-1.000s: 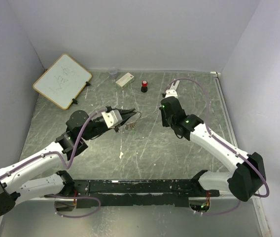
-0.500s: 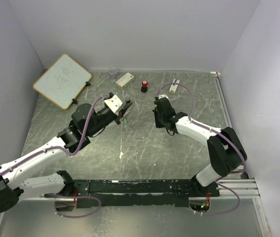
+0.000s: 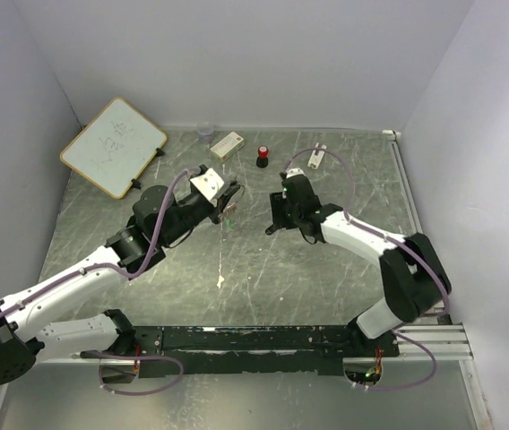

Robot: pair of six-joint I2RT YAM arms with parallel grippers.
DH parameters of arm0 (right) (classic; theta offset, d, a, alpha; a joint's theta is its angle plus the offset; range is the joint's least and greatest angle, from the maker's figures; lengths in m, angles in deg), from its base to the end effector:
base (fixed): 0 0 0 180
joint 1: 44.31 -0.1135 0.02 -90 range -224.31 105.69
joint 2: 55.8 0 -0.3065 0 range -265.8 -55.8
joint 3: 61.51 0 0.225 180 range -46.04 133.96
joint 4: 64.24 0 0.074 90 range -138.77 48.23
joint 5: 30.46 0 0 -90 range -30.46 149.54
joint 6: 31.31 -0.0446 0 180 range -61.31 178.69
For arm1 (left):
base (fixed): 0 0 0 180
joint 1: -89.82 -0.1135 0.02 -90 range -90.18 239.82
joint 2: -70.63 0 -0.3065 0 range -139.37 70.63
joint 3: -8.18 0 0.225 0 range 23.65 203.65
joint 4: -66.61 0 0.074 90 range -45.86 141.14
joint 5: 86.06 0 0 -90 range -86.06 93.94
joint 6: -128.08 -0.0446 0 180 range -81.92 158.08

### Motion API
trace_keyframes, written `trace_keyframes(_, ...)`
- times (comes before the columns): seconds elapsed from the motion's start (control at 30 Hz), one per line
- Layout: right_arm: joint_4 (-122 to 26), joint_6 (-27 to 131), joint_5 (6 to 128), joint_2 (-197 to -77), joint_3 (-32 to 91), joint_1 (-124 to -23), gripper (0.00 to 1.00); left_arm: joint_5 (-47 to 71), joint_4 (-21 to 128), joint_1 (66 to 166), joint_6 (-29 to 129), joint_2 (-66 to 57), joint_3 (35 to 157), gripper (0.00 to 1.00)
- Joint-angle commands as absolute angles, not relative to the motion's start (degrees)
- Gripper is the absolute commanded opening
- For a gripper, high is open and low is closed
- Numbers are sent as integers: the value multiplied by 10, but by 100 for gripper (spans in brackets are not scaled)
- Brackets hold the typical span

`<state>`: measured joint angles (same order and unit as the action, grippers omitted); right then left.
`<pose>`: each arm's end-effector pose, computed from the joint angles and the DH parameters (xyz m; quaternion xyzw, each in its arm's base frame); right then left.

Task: Remove the keys from the keyring

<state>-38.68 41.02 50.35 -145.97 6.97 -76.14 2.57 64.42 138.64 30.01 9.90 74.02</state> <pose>0.2672 0.1575 0.2502 -0.0854 0.9247 0.0843 0.3612 0.1408 -0.1594 0.4069 0.3205 0.6098 -0.2446 0.6824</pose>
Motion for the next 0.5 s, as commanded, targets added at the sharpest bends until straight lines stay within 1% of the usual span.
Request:
trace_keyframes(0.0, -420, 438, 520, -1369, 47, -771, 55, 16, 647, 1385, 305, 89, 778, 7)
trace_keyframes(0.13, -430, 450, 542, -1303, 24, -785, 53, 10, 647, 1384, 310, 81, 784, 7)
trace_keyframes(0.23, -464, 456, 581, -1256, -8, -805, 54, 4, 647, 1384, 313, 79, 788, 7)
trace_keyframes(0.47, -685, 492, 577, -1147, -136, -921, 54, 19, 630, 1384, 323, 77, 815, 7)
